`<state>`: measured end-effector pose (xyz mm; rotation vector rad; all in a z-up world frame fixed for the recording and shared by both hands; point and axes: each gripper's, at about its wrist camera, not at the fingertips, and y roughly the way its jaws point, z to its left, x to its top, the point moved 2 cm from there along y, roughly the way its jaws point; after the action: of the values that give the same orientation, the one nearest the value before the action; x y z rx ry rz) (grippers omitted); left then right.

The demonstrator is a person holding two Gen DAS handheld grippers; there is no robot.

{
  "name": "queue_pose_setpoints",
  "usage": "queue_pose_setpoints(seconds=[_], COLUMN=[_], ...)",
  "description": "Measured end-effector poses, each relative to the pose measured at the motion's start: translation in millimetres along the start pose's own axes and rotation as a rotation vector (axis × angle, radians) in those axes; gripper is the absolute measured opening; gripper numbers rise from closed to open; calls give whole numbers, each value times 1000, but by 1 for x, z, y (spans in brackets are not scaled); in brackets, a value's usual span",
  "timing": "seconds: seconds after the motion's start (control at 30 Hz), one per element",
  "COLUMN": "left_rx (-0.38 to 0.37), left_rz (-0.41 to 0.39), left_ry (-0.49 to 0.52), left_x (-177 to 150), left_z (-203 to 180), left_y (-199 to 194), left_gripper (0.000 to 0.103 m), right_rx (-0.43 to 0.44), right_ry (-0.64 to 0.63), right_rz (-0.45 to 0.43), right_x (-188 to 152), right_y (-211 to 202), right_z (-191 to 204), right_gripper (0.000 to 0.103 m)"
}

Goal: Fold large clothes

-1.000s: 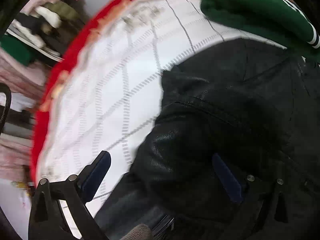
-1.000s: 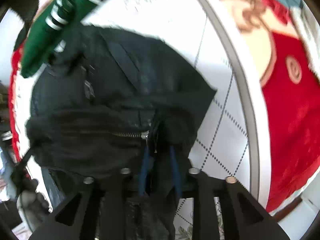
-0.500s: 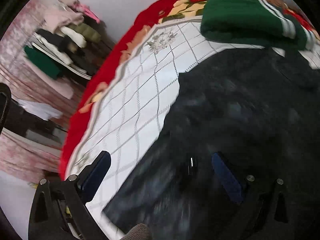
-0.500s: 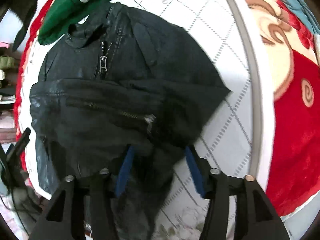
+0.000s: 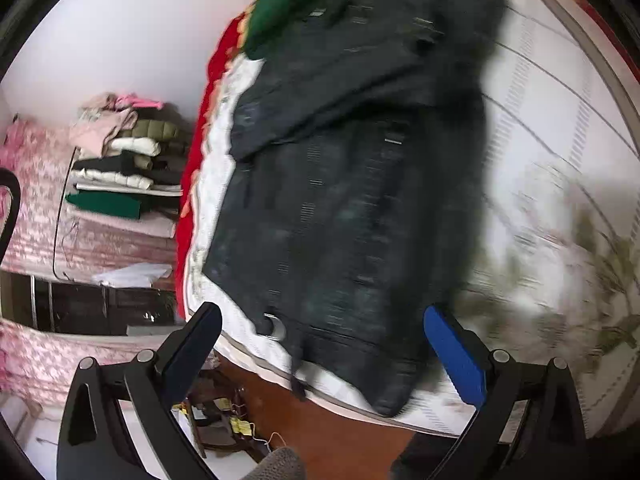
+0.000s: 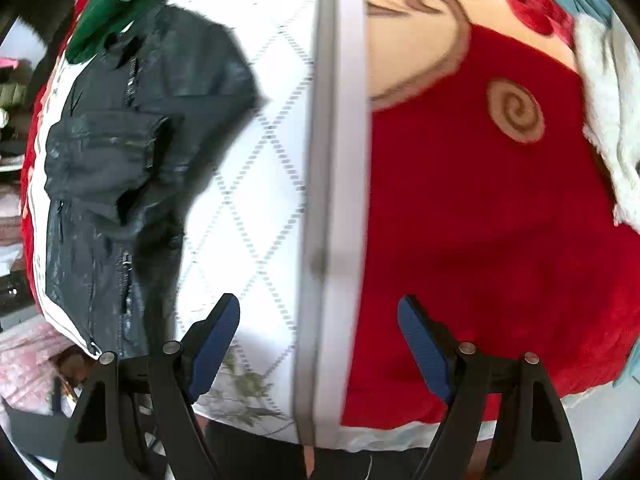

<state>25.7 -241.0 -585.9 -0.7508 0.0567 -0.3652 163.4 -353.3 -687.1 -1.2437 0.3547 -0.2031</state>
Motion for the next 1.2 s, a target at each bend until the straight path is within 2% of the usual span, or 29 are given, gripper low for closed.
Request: queue_pose_setpoints(seconds=[0.1,0.23,0.33,0.37,0.4,0.43,0.47,0.5,0.53,0.57,0.7,0.77,0.8,0.83,0.87,0.97,1.07,1.17,1.2], left_rx=[50,82,71,63,48,-1,-24,-48,-67,-72,-112,-129,-134,-145,-159,-213,-280,-383,-446], left_rz=[45,62,58,55,53,57,55,39,19,10,-12,-28,-32,-38,-44,-64,-76,-82,-76], left_ry=[26,-33,-73,-87,-103,-128,-140,-150,-154,-155,-166,-168,-166,-171,-175,-179,-165,-132,-128], left_x=[8,25,35,37,38,39,39,38,39,40,40,38,40,39,39,35,23,3,-5], left_z=[-26,-15,3,7,14,23,23,25,30,27,30,36,36,41,45,59,76,98,110], left_y=[21,50,67,69,72,76,73,70,67,64,56,52,50,48,47,36,23,-4,-16], left_gripper=[103,103,102,99,81,55,44,25,15,13,9,9,8,7,7,7,6,6,6], right_rx=[3,18,91,160,220,282,358,430,499,575,774,837,859,858,839,820,766,665,642], right_ry=[12,12,30,47,56,65,77,89,104,123,232,301,321,330,331,355,304,259,258], right_rz=[4,0,-3,-12,-19,-26,-32,-37,-41,-43,13,10,-6,-14,-6,-20,-44,-47,-43], right_x=[-3,3,14,22,22,29,35,41,47,52,67,72,75,77,79,74,64,40,34], right_y=[0,7,17,22,22,26,30,34,40,48,85,94,96,100,101,88,48,-4,-14], right_z=[-26,-37,-36,-31,-29,-22,-14,-7,3,12,36,44,50,62,66,70,69,62,62], right_gripper=[83,83,83,83,83,83,83,83,83,83,83,84,81,50,35,27,24,23,23])
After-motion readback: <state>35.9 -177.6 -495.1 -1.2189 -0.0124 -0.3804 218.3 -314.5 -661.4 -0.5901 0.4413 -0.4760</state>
